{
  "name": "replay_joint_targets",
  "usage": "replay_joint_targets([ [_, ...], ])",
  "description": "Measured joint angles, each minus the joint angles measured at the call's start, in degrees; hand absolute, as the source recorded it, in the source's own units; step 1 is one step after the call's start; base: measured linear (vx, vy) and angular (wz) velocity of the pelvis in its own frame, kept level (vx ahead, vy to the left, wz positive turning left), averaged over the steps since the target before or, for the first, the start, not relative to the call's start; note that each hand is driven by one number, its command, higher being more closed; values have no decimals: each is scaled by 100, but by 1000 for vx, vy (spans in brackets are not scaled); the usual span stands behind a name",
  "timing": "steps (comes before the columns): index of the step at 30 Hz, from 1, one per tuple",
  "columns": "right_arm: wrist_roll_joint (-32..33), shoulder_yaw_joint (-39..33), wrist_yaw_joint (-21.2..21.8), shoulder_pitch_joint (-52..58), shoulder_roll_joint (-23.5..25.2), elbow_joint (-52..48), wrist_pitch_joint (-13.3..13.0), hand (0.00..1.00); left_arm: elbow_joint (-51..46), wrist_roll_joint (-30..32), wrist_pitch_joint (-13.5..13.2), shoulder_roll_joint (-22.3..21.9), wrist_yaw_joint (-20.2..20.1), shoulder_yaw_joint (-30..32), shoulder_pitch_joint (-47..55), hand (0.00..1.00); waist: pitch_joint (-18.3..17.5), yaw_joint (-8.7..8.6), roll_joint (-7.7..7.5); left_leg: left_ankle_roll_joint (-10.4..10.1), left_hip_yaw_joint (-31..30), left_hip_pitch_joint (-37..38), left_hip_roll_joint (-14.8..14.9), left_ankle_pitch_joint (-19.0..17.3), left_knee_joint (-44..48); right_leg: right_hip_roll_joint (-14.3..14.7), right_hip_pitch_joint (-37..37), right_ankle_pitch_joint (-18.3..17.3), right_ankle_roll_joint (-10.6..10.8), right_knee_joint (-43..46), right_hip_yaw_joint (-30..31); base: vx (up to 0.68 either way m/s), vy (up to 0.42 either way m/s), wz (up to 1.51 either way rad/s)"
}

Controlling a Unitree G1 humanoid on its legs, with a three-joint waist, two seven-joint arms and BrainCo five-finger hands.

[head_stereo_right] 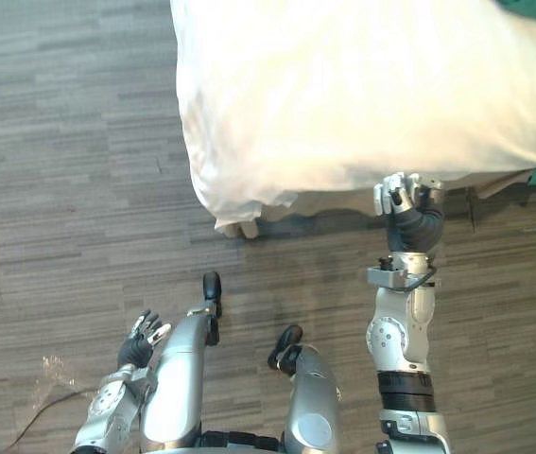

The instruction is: Tidy the bed and pick cloth on bed and put in laundry

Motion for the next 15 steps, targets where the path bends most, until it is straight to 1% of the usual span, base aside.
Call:
replay_joint_targets([
  [1, 81, 2, 182, -107, 101, -19, 142, 100, 112, -13, 56, 74, -26, 11, 52, 0, -3, 6, -5, 5, -5, 118, -21, -28, -3, 6, 193, 20, 33, -107, -42, 36, 2, 13],
  [3, 212, 112, 332, -504, 171, 23, 350, 100, 410, -27, 175, 133, -107, 57, 78, 0, -7, 26, -4, 21, -5, 231, -42, -58, -23, 13, 365, 65, 98, -245, -101, 22, 13, 8],
  [4, 293, 190, 394, -913, 163, 163, 519, 100, 652, -35, 239, 144, -213, 61, 93, 0, -7, 33, -5, 37, -7, 290, -81, -46, -103, 3, 440, 107, 124, -319, -131, 3, 30, 12],
  [5, 300, 240, 386, -1392, 161, 445, 668, 100, 791, -10, 255, 145, -287, 63, 132, 0, -11, 44, 1, 59, -26, 313, -119, -30, -156, -8, 504, 138, 136, -389, -177, -7, 32, 16],
  [6, 303, 241, 362, -1669, 161, 628, 744, 100, 830, 0, 262, 143, -314, 60, 146, 0, -12, 59, 4, 69, -43, 319, -144, -16, -187, -17, 522, 152, 145, -414, -202, -2, 41, 22],
  [7, 388, 232, 273, -2216, 135, 1074, 890, 100, 869, -2, 299, 147, -412, 62, 144, 0, -15, 115, 10, 94, -77, 309, -194, 33, -249, -45, 519, 165, 155, -430, -236, -3, 29, 19],
  [8, 417, 218, 176, -2495, 114, 1320, 958, 100, 871, -2, 322, 151, -456, 62, 128, 0, -19, 154, 20, 100, -87, 294, -218, 63, -290, -62, 500, 167, 154, -426, -281, -6, 25, 25],
  [9, 437, 208, -53, -3062, -4, 1857, 1080, 100, 893, -1, 322, 153, -577, 61, 52, 0, -49, 221, 77, 111, -143, 197, -260, 116, -339, -86, 408, 170, 155, -411, -339, -20, 16, 27],
  [10, 452, 209, -245, -3462, -135, 2241, 1156, 100, 949, -1, 297, 151, -689, 58, -53, 0, -93, 303, 157, 128, -180, 68, -295, 176, -386, -107, 281, 171, 151, -383, -372, -25, 24, 33],
  [11, 461, 205, -451, -3976, -344, 2747, 1217, 100, 1050, 0, 207, 120, -820, 50, -234, 0, -142, 428, 281, 141, -207, -136, -341, 295, -502, -152, 16, 171, 143, -298, -402, -32, 29, 35],
  [12, 472, 203, -687, -4496, -634, 3198, 1222, 100, 1132, -16, 32, 33, -956, 35, -468, 0, -135, 567, 514, 173, -247, -394, -412, 470, -660, -231, -327, 168, 128, -154, -430, -23, 20, 30],
  [13, 478, 196, -773, -4646, -760, 3341, 1217, 100, 1180, -35, -57, -20, -1011, 25, -561, 0, -135, 617, 631, 186, -281, -501, -438, 536, -716, -259, -477, 168, 126, -98, -437, -20, 5, 25],
  [15, 524, 166, -985, -4887, -1072, 3656, 1171, 100, 1291, -172, -266, -130, -1170, -5, -809, 0, -113, 783, 944, 214, -301, -813, -486, 690, -819, -330, -891, 167, 122, 68, -419, -12, -14, 10],
])
